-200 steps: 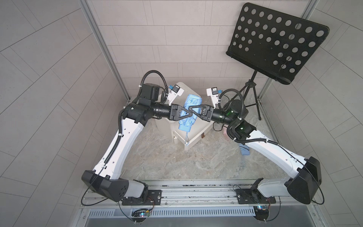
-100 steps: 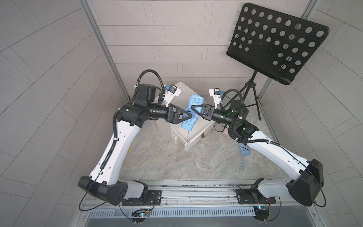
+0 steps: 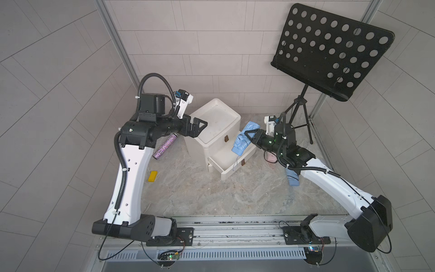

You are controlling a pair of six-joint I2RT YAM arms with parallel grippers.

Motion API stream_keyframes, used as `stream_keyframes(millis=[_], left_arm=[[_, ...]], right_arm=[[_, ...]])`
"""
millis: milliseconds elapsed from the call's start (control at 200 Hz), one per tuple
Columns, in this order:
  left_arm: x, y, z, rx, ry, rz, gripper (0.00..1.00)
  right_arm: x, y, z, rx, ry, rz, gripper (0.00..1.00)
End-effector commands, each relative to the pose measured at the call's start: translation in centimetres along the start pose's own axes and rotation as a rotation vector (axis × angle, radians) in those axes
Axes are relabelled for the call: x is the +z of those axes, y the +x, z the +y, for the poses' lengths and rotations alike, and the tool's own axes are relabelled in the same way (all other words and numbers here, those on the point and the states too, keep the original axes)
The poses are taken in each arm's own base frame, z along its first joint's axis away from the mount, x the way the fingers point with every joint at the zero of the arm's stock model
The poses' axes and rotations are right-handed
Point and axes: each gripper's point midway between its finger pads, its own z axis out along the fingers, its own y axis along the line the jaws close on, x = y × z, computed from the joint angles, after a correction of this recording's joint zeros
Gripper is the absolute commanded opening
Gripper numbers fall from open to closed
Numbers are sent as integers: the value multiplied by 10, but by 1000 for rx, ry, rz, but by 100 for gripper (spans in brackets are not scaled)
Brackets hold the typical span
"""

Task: Place the umbrella in the drawer by color
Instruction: Place the umbrella in the drawer.

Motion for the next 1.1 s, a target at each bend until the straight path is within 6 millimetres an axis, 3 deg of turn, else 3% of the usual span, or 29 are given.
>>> stream_keyframes(millis=[0, 265, 545, 1001, 1096], left_arm=[[11, 13, 28, 58, -108, 49, 100], [28, 28, 44, 57, -137, 69, 100], [32, 29, 44, 35, -122, 51, 100], [36, 34, 46, 12, -110, 50, 100], [36, 34, 46, 8, -108, 50, 100]], right_arm=[[8, -12, -7, 66, 37, -56, 26], [53, -8, -32, 186, 92, -20, 27], [98, 7, -51, 344, 95, 30, 28], [125, 33, -52, 353, 123, 83, 35], [127, 36, -54, 354, 133, 90, 46]])
